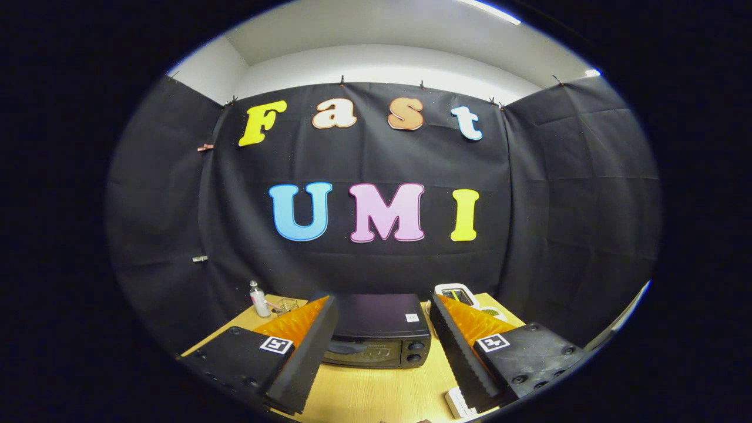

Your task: Open the toaster oven, put the food inside, and close the toaster oven door.

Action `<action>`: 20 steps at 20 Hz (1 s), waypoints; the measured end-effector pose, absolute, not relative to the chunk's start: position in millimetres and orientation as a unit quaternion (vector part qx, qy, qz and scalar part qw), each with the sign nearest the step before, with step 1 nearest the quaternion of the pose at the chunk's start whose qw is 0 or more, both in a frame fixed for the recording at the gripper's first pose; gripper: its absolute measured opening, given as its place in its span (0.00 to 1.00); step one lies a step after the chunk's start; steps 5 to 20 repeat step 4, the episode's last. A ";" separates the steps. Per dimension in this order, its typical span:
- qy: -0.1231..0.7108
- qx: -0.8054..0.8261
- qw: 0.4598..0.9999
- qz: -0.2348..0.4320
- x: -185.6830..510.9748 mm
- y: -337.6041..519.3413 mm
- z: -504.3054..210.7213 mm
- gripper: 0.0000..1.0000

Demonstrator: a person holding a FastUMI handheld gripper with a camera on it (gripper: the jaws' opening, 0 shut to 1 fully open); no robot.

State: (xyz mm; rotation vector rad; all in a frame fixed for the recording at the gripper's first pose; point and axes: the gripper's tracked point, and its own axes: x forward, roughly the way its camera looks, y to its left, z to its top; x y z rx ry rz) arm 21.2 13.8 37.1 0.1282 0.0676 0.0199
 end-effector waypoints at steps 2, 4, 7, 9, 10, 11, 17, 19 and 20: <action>0.035 0.071 0.997 0.018 22.4 7.0 38.4 0.97; 0.034 0.071 0.997 0.026 25.3 -3.4 34.8 0.97; 0.034 0.071 0.997 0.026 25.3 -3.4 34.8 0.97; 0.034 0.071 0.997 0.026 25.3 -3.4 34.8 0.97; 0.034 0.071 0.997 0.026 25.3 -3.4 34.8 0.97; 0.034 0.071 0.997 0.026 25.3 -3.4 34.8 0.97; 0.034 0.071 0.997 0.026 25.3 -3.4 34.8 0.97; 0.034 0.071 0.997 0.026 25.3 -3.4 34.8 0.97; 0.034 0.071 0.997 0.026 25.3 -3.4 34.8 0.97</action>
